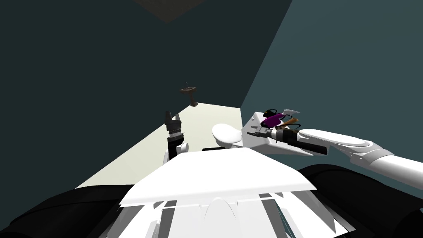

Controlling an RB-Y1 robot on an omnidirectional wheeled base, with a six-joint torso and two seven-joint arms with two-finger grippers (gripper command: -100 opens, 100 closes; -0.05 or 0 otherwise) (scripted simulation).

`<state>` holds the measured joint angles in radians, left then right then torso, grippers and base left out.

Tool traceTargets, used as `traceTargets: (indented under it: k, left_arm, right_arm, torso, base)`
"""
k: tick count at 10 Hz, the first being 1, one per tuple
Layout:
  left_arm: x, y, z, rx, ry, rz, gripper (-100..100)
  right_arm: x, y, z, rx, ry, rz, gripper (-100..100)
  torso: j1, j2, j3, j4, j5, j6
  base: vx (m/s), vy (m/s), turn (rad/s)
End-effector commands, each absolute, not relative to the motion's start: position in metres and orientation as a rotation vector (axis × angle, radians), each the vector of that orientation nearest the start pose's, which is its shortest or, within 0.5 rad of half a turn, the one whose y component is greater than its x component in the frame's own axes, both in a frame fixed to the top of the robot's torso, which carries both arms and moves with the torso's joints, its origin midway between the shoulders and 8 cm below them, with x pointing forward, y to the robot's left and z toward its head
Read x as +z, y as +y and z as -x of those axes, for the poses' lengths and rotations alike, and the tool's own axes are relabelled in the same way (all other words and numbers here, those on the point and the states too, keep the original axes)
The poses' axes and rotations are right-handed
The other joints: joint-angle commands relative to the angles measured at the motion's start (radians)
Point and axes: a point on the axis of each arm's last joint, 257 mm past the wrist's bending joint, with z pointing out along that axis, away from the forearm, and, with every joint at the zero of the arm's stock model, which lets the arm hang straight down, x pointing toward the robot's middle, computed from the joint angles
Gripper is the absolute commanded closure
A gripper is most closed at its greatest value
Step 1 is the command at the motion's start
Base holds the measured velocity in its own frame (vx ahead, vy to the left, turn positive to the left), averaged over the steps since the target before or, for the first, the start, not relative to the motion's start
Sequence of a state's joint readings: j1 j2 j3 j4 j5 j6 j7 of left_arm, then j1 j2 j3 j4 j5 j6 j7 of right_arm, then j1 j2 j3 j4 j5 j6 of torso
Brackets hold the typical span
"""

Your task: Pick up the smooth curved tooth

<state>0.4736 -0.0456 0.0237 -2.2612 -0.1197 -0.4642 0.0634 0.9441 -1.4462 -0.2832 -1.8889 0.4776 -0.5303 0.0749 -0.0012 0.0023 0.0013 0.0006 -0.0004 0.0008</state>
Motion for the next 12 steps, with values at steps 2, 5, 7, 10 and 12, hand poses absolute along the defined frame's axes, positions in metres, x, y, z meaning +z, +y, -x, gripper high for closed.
traceTargets:
  k: [2, 5, 7, 10, 12]
  left_arm:
    - [0.017, 0.278, -0.356, -1.262, 0.648, 0.666, 0]
    - [0.017, 0.278, -0.356, -1.262, 0.648, 0.666, 0]
    - [0.017, 0.278, -0.356, -1.262, 0.648, 0.666, 0]
    - [0.017, 0.278, -0.356, -1.262, 0.648, 0.666, 0]
    - [0.017, 0.278, -0.356, -1.262, 0.648, 0.666, 0]
  right_arm:
    - [-0.224, -0.419, -0.301, 0.289, 2.166, 0.78, -100]
    - [-0.225, -0.426, -0.302, 0.262, 2.201, 0.878, -100]
    - [-0.227, -0.434, -0.303, 0.239, 2.23, 0.945, -100]
    - [-0.23, -0.45, -0.304, 0.199, 2.276, 1.046, -100]
    - [-0.23, -0.456, -0.306, 0.18, 2.295, 1.11, -100]
  torso:
    - [0.001, 0.0, 0.0, 0.0, 0.0, 0.0]
    - [-0.001, 0.001, 0.0, 0.0, 0.0, 0.0]
    - [-0.001, 0.001, 0.001, 0.0, 0.0, 0.0]
    - [-0.002, 0.001, 0.001, 0.001, 0.0, 0.001]
    - [-0.003, 0.002, 0.001, 0.001, -0.001, 0.001]
  base:
    - [-0.016, -0.013, 0.022]
    - [-0.027, -0.03, 0.026]
    - [-0.038, -0.035, 0.022]
    - [-0.043, -0.046, 0.014]
    - [-0.047, -0.054, 0.007]
